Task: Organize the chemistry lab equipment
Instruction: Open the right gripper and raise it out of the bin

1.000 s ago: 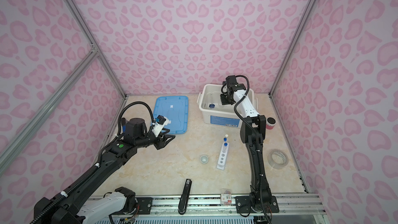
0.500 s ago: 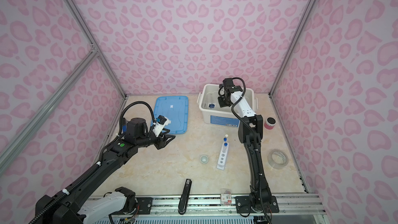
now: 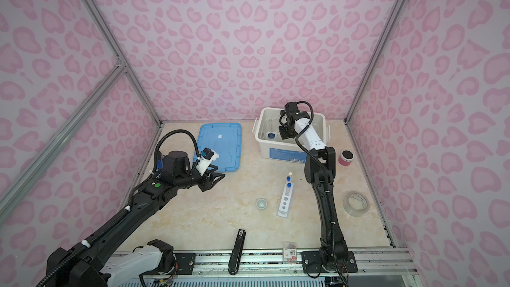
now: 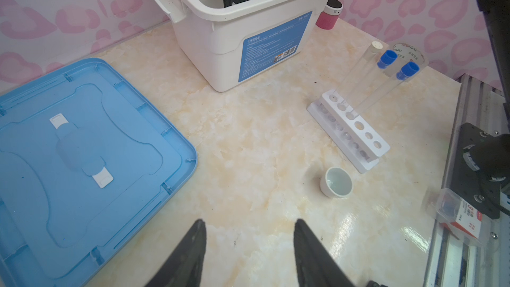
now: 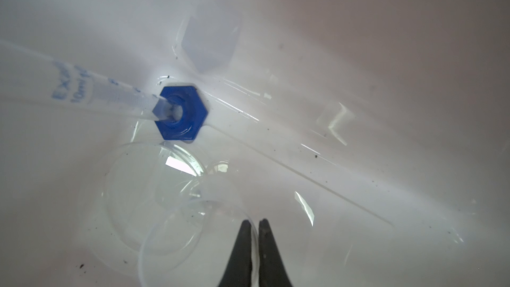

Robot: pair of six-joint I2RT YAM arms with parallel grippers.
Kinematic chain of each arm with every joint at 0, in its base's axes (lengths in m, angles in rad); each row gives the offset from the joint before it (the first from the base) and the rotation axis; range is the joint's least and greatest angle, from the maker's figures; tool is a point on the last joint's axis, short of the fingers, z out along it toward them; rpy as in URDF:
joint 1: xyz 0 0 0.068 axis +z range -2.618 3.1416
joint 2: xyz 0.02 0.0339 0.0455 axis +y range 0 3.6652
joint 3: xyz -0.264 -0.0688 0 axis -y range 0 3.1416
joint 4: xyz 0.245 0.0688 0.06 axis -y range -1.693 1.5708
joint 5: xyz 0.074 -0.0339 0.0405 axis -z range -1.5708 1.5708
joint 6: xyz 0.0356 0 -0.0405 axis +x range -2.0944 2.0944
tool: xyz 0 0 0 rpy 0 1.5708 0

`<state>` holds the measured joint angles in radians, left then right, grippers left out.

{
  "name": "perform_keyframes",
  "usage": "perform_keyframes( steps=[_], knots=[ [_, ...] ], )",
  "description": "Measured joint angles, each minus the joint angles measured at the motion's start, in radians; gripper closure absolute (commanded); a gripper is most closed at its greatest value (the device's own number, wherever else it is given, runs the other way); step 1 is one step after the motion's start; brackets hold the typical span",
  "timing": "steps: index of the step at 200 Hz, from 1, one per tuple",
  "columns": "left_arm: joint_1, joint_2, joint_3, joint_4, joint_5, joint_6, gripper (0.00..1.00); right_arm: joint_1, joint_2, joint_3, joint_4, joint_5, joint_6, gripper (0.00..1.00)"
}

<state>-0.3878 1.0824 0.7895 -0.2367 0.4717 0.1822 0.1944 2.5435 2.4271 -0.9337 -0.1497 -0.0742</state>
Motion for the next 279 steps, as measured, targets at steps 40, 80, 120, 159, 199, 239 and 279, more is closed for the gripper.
perform_keyframes(
  steps=[40,80,120,159,199,239,279],
  knots=[
    [0.000,0.001,0.000,0.000,0.000,0.000,0.46,0.000,0.007,0.000,-0.003,0.000,0.000,0.85],
    [0.000,0.001,0.000,0.000,0.000,0.000,0.45,0.004,0.007,0.023,-0.015,0.000,-0.001,0.79],
    [0.000,-0.001,0.000,0.000,0.000,0.000,0.45,0.006,-0.027,0.042,-0.038,-0.001,-0.003,0.72],
    [0.000,-0.016,0.000,0.000,0.002,0.000,0.44,0.007,-0.099,0.045,-0.045,-0.006,-0.008,0.70],
    [0.000,-0.042,0.000,0.000,0.007,0.000,0.44,0.013,-0.166,0.045,-0.066,-0.003,-0.009,0.69],
    [0.000,-0.078,0.000,0.000,0.019,-0.001,0.44,0.034,-0.253,0.043,-0.103,0.018,-0.015,0.69],
    [0.000,-0.116,0.000,0.000,0.034,-0.003,0.44,0.089,-0.460,-0.162,-0.094,0.053,-0.015,0.68]
  ],
)
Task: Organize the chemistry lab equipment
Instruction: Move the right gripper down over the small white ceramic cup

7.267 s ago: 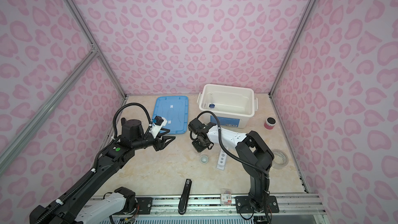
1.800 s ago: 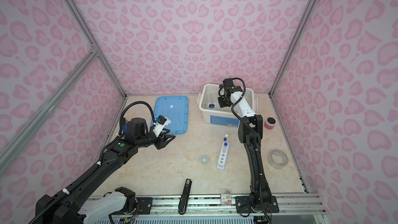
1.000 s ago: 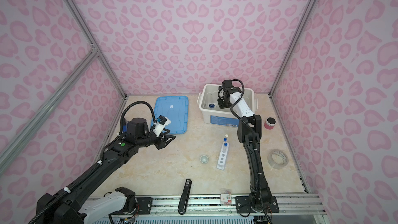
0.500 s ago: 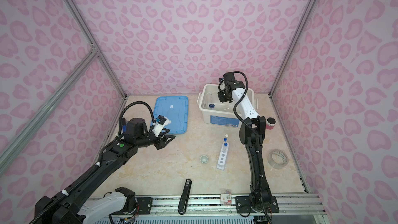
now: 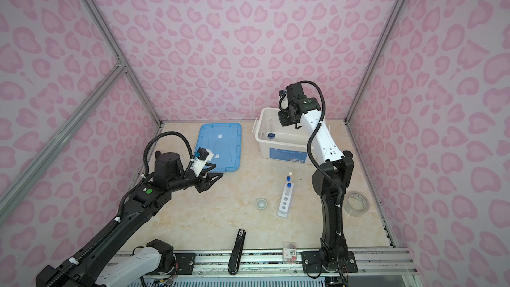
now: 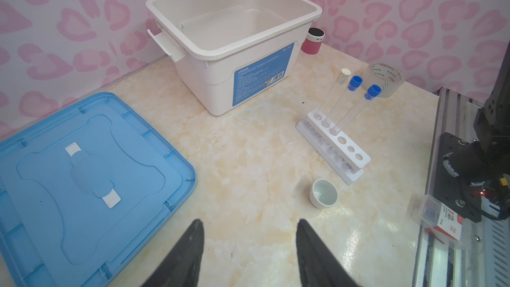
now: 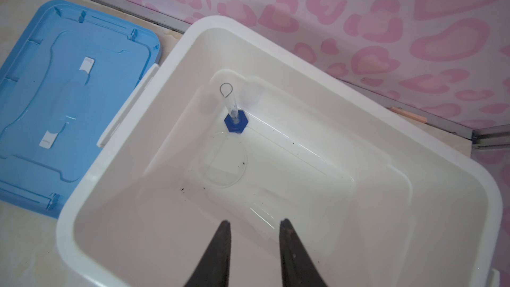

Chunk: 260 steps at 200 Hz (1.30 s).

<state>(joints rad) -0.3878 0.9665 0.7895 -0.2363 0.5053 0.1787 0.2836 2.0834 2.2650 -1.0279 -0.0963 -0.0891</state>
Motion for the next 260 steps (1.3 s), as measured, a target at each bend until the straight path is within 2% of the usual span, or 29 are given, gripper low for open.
perform_keyframes(
  steps=[65,118,183,260],
  knots=[
    [0.000,-0.039,-0.004,0.010,0.031,-0.021,0.44,0.198,-0.400,-0.538,0.087,0.055,0.022,0.65],
    [-0.005,-0.043,-0.010,0.022,0.045,-0.029,0.44,0.344,-0.572,-0.780,0.091,0.097,0.082,0.62],
    [-0.007,-0.052,-0.020,0.022,0.044,-0.032,0.44,0.491,-0.607,-0.967,0.097,0.096,0.193,0.59],
    [-0.009,-0.039,-0.021,0.025,0.045,-0.040,0.44,0.578,-0.545,-1.083,0.157,0.060,0.283,0.59]
  ],
)
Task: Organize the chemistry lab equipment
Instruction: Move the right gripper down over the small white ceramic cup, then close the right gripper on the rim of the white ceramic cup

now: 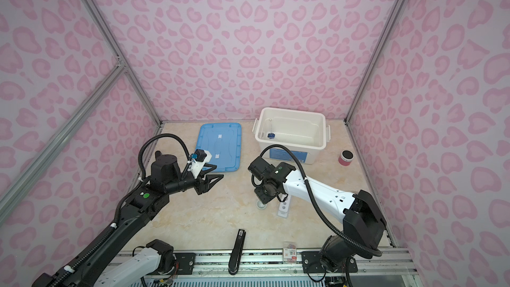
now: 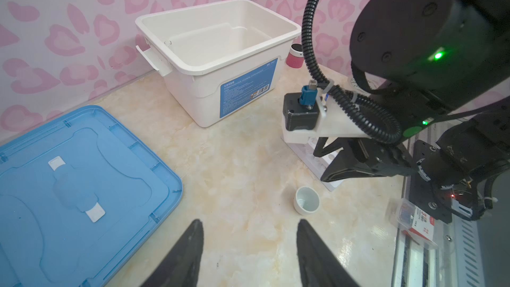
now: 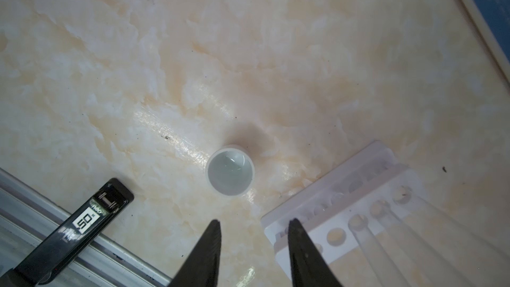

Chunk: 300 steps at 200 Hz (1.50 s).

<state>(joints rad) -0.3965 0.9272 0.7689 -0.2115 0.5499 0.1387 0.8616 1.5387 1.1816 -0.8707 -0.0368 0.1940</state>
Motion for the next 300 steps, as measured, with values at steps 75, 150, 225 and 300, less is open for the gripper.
perform_keyframes(
  steps=[75,150,225,300],
  knots=[
    [0.000,0.003,-0.002,0.000,0.000,0.000,0.44,0.014,0.088,-0.017,0.037,-0.009,0.005,0.60],
    [0.000,0.015,-0.002,0.000,0.000,0.000,0.44,-0.015,0.130,-0.047,0.092,-0.043,-0.003,0.64],
    [0.000,0.036,-0.002,0.000,0.000,0.000,0.44,-0.051,0.162,-0.067,0.129,-0.073,-0.021,0.68],
    [0.000,0.038,-0.002,0.001,0.000,0.000,0.44,-0.051,0.190,-0.066,0.145,-0.094,-0.029,0.74]
  ],
)
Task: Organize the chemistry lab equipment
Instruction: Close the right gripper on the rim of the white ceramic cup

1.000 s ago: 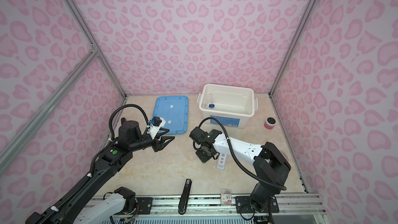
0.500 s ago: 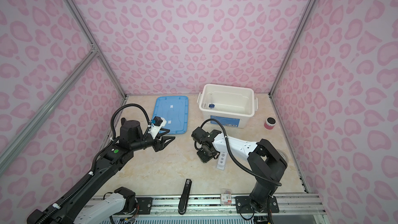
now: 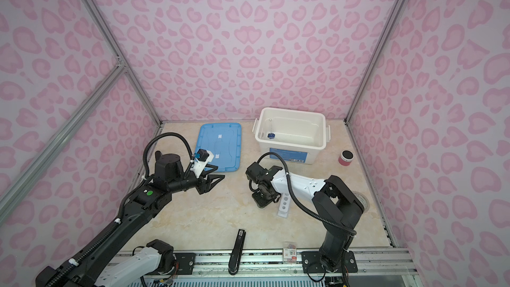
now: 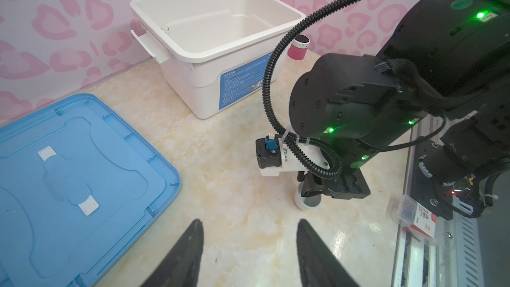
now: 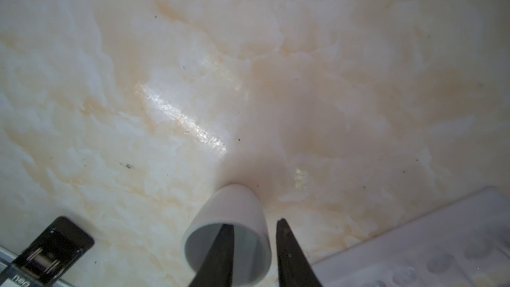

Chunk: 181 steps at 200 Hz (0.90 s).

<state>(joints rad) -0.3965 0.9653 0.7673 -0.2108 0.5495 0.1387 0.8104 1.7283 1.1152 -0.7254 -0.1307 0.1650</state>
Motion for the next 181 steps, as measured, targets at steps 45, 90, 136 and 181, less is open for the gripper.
perform_keyframes(
  steps=[45,90,136,181],
  knots=[
    [0.000,0.000,0.000,0.000,0.000,0.000,0.44,0.000,0.002,-0.001,0.001,0.000,0.000,0.79],
    [0.000,0.000,0.000,0.000,0.000,0.000,0.44,0.000,0.002,-0.008,0.002,0.000,0.007,0.82],
    [0.000,0.001,0.000,0.000,0.000,0.000,0.44,0.000,0.003,-0.012,0.002,0.000,0.008,0.85],
    [0.000,0.002,0.000,0.000,0.000,0.000,0.44,0.000,0.003,-0.013,0.002,0.000,0.008,0.87]
  ],
)
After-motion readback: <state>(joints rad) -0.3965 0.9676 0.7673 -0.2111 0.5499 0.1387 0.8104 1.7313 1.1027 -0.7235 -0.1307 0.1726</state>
